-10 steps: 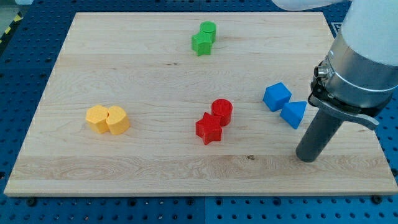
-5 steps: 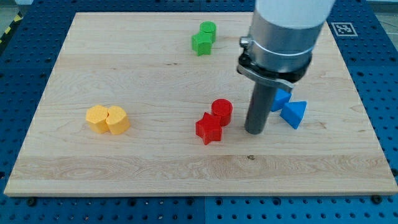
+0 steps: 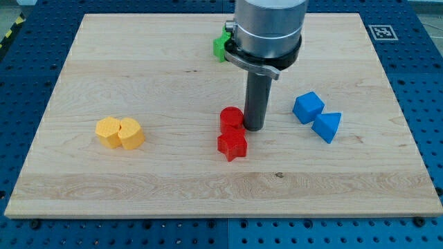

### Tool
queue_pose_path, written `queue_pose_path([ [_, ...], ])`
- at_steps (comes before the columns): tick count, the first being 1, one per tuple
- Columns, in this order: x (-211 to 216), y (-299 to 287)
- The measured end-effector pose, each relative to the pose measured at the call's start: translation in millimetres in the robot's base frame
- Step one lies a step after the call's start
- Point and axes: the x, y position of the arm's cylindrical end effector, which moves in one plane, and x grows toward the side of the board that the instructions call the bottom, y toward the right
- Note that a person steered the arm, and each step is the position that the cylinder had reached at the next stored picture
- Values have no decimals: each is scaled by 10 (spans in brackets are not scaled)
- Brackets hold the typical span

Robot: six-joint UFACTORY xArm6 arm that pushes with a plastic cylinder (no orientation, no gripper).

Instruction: Push the red circle diagonally to the red star

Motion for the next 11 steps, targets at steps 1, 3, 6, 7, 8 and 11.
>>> queue_pose_path([
  [1,0,-162],
  [3,0,-359],
  [6,19,-656],
  [7,136,-609],
  [8,474,-661],
  [11,99,-1042],
])
